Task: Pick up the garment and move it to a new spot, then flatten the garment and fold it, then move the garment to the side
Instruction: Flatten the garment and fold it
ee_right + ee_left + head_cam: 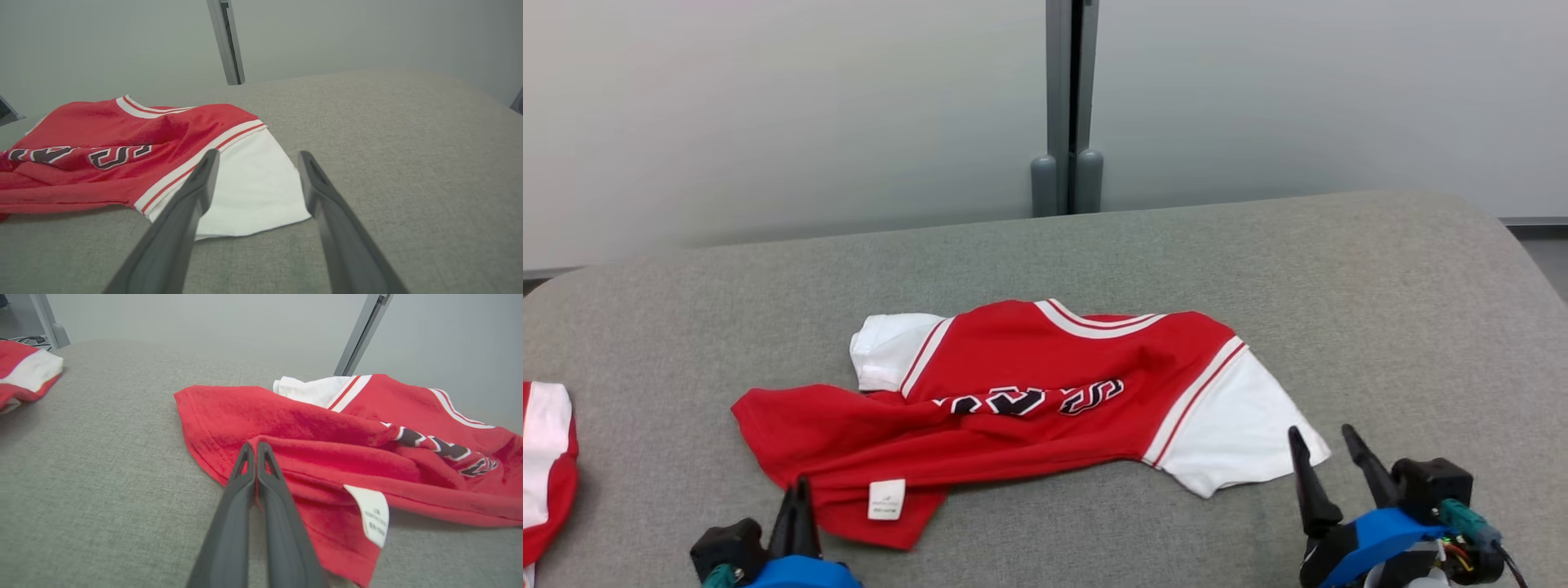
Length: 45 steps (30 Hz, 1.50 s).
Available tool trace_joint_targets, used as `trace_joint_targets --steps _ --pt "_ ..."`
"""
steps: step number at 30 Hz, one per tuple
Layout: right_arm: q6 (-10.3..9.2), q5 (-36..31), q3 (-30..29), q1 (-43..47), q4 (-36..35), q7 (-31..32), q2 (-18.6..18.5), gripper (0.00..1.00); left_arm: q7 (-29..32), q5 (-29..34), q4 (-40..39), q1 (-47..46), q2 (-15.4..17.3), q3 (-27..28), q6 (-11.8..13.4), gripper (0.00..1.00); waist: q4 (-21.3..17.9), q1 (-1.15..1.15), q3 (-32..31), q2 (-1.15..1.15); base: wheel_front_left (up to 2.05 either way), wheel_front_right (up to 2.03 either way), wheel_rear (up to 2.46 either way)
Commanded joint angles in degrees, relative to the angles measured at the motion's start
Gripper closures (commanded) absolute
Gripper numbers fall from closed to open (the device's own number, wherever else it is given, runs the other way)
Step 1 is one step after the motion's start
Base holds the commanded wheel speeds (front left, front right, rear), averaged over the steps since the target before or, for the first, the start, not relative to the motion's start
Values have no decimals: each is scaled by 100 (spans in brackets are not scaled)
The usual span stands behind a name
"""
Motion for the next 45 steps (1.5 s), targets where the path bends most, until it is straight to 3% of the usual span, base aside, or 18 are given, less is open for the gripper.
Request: trace_joint_targets --steps 1,5,7,8,15,27,36,45 --pt "2 -66 37 97 -10 -24 25 0 -15 39 -14 41 13 113 12 100 -49 1 -52 0 0 0 0" --pt "2 -158 61 154 -56 -23 88 0 -15 212 34 93 8 396 -63 100 -89 1 -128 0 0 0 0" --pt "2 -202 67 139 -139 -23 118 0 -15 301 60 97 5 448 -95 24 -104 1 -147 0 0 0 0" --pt "2 -217 39 130 -190 -24 125 0 -15 333 69 104 -3 483 -94 0 -109 1 -151 0 0 0 0" --pt "2 -363 -31 65 -648 -23 165 0 -15 401 -195 165 -30 580 6 0 -115 1 -75 0 0 0 0" --pt "2 -174 -29 235 -589 -23 168 0 -15 -61 -414 370 -30 7 139 0 -46 1 7 0 0 0 0" --pt "2 -114 -65 271 -468 -23 168 0 -15 -327 -307 589 -31 -85 31 0 33 1 -41 0 0 0 0" --pt "2 -98 -15 273 -436 -23 167 0 -15 -564 -62 597 -31 -100 -284 0 63 1 -62 0 0 0 0"
